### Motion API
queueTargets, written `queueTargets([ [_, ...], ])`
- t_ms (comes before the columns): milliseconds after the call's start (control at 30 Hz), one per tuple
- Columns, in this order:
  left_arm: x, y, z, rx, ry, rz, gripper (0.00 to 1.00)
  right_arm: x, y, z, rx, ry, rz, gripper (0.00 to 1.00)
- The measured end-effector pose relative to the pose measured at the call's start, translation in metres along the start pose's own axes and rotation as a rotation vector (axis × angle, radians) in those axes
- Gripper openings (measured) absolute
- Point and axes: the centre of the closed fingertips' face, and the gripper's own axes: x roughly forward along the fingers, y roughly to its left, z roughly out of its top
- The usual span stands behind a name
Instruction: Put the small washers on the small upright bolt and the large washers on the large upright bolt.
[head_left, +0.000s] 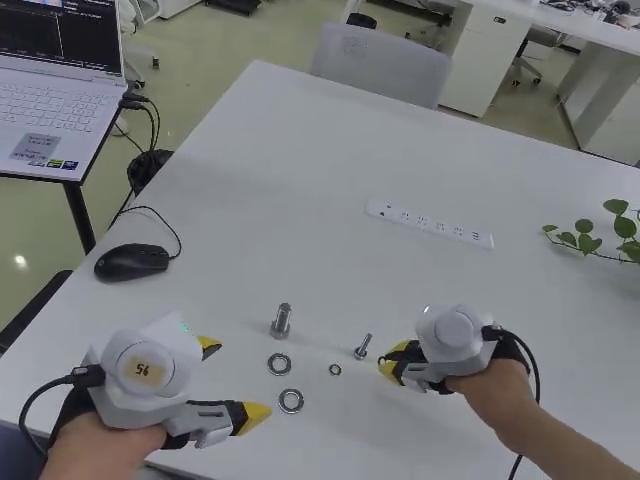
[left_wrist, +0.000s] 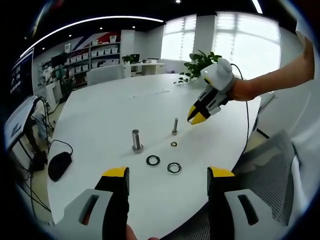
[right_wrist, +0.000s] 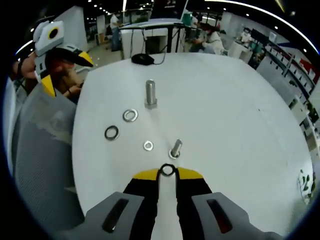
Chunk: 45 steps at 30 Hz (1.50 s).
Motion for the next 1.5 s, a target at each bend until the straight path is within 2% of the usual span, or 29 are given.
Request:
queueTargets([
  [200, 0.000, 0.000, -0.001, 0.002, 0.002, -0.002, 0.62, -0.004, -0.011, 0.009, 0.003, -0.017, -0.021, 0.13],
  [433, 0.000, 0.001, 0.001, 0.002, 0.000, -0.001, 0.62, -0.002, -0.016, 0.019, -0.024, -0.014, -0.020, 0.13],
  [667, 0.000, 0.002, 0.003, 0.008, 0.000, -0.003, 0.62, 0.003, -0.016, 0.032, -0.081, -0.001, -0.008, 0.13],
  [933, 0.001, 0.002, 0.003, 0.006, 0.000, -0.002, 0.62, 0.011, -0.013, 0.031, -0.128, 0.039, 0.013, 0.13],
  [1500, -0.001, 0.003, 0.001, 0.003, 0.005, 0.002, 0.62, 0.021, -0.013, 0.030, -0.162, 0.082, 0.038, 0.13],
])
